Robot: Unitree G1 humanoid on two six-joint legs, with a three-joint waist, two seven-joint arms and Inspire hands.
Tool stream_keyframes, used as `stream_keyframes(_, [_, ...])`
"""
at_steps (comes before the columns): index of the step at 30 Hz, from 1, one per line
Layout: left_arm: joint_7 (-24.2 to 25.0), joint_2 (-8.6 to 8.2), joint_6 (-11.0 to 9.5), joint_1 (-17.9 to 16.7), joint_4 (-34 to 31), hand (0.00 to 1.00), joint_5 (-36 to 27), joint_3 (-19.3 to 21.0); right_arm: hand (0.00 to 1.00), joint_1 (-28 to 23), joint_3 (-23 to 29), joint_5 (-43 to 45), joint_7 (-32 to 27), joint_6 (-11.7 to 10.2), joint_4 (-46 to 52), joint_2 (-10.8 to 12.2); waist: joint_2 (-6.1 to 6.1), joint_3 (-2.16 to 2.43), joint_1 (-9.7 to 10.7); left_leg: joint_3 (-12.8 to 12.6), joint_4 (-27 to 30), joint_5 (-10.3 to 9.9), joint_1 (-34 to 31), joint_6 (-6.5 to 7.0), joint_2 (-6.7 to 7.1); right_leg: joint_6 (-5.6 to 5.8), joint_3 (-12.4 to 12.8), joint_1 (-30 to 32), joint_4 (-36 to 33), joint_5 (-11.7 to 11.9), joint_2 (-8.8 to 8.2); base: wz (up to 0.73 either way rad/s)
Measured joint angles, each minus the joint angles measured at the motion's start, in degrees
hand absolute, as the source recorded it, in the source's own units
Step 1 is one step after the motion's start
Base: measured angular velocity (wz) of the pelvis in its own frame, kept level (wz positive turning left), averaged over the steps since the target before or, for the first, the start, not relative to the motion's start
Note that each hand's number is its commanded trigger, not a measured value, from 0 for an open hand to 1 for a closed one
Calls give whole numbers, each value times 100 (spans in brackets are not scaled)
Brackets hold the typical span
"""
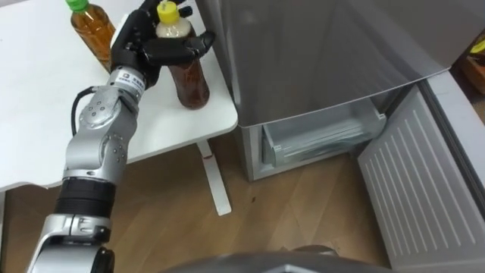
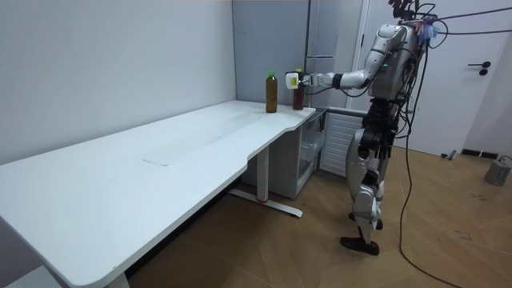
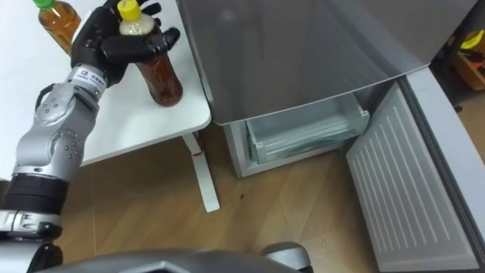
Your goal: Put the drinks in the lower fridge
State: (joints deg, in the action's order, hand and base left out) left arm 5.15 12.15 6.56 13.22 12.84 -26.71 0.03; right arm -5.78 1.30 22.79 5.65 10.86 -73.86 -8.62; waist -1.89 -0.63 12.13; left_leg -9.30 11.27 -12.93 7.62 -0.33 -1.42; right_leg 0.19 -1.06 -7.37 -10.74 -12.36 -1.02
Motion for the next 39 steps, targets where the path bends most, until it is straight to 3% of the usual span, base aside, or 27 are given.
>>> stream_keyframes(9, [-1, -5, 36, 21, 191, 100, -9, -17, 0, 18, 1, 2, 0, 0, -10, 4, 10, -30, 37, 0, -8, 0, -2, 0, -1, -4, 0, 3, 1, 4, 2, 0])
stream_keyframes(18, [-1, -4, 57, 29, 197, 100, -5, -18, 0, 25, 4, 3, 14, -4, 23, 3, -2, -23, 27, -1, -9, 0, -6, 0, 0, -3, -3, 10, 4, 4, 2, 0])
stream_keyframes(25, [-44, -4, 66, 28, 251, 100, -8, -19, 0, 29, 6, 3, -2, -10, 39, 1, -43, 4, 17, 0, -10, 0, -17, 0, -1, -3, -14, 34, -8, 4, 0, 0])
stream_keyframes(33, [-113, -2, 67, 24, 206, 100, -6, -18, 0, 18, 3, -5, 73, 12, 9, 3, 27, 47, -73, 2, -43, 0, -34, 0, 5, -2, -46, 65, -12, 3, -5, 0])
stream_keyframes(37, [-126, 1, 225, -70, -315, 100, 211, -28, 0, 3, -4, -43, 67, 59, 13, -3, 143, 100, -167, 47, -43, 1, -49, -1, 3, -3, -74, 48, -18, 3, -6, 2])
stream_keyframes(39, [-134, 3, 225, -175, -699, 100, 213, -29, 0, 16, -7, -184, 28, 53, 15, -7, 177, 96, -219, 53, -45, 1, -29, -1, 2, -5, -75, 31, -35, 6, -7, 0])
